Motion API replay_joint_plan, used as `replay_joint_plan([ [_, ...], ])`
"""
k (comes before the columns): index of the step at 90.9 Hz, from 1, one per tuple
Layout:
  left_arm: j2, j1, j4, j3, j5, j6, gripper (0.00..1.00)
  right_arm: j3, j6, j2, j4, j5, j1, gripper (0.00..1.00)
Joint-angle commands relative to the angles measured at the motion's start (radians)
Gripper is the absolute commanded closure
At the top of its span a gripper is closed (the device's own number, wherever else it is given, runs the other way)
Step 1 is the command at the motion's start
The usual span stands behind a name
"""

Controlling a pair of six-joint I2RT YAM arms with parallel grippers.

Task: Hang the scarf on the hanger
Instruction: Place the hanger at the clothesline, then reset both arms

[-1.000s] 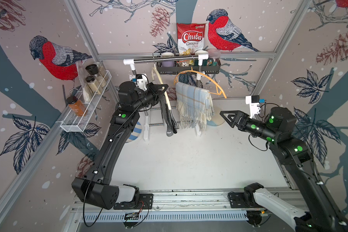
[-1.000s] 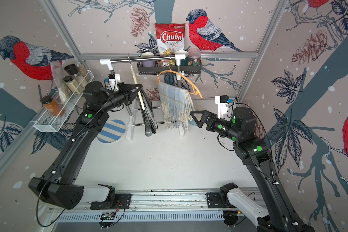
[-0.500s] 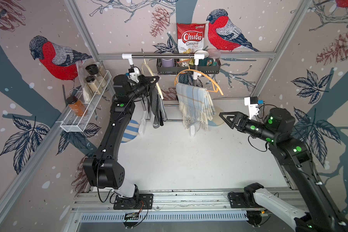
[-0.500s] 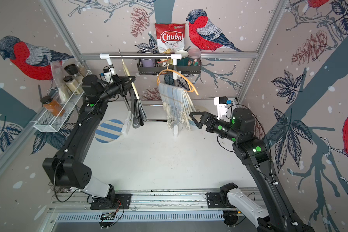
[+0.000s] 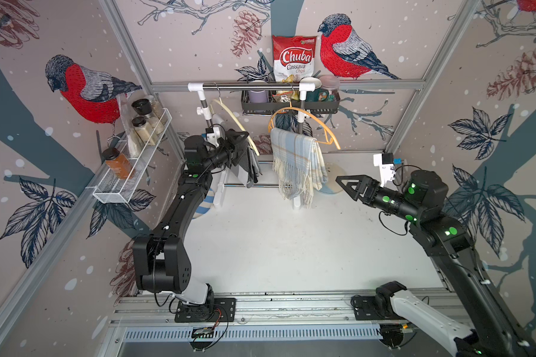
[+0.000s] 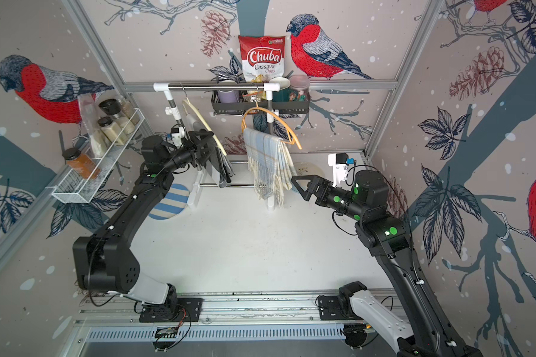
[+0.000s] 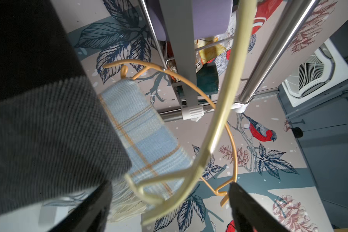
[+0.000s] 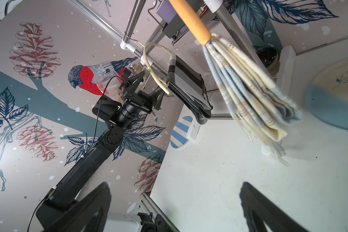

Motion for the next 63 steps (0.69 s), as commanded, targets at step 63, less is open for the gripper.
replay_joint_plan([
  [63,-0.371,-0.02,0.233,-0.914,-1.288,1.022,0.04,-0.985,-0.396,0.233,1.181,1.089,-0.249,0.0],
])
